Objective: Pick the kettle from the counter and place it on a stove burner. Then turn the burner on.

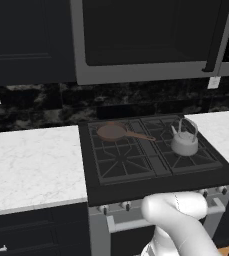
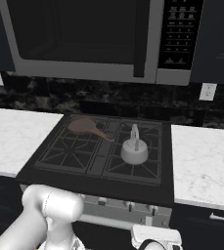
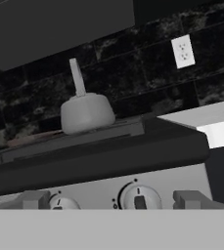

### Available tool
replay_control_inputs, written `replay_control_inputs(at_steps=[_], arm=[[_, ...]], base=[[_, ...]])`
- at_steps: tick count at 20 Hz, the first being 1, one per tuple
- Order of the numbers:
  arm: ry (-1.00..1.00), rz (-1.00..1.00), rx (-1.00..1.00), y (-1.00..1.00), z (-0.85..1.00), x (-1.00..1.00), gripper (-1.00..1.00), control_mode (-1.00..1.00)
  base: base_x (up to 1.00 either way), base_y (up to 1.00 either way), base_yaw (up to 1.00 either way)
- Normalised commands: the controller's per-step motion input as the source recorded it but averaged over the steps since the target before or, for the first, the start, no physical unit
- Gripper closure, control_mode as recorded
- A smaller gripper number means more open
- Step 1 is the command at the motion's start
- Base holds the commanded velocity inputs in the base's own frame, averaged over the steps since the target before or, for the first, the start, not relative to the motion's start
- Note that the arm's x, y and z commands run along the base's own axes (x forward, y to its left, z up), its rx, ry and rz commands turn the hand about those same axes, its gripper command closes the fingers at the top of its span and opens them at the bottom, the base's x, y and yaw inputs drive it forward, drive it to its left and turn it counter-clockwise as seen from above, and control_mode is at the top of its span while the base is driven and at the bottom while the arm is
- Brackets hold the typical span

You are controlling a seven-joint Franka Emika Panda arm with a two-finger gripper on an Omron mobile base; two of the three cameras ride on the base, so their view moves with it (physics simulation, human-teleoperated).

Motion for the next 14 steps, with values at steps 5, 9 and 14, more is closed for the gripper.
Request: replay_control_inputs(at_steps=[5, 9, 14], arm=[[0.00, 0.00, -0.03, 0.04, -0.16, 0.09, -1.00, -1.00], [0.00, 0.00, 0.00, 0.02, -0.11, 0.02, -1.00, -1.00], [0.00, -0.01, 0.00, 0.00, -0.13, 0.14, -1.00, -1.00]], base=[[0.00, 0.00, 0.00], [0.00, 0.00, 0.00], [0.00, 0.00, 0.00]])
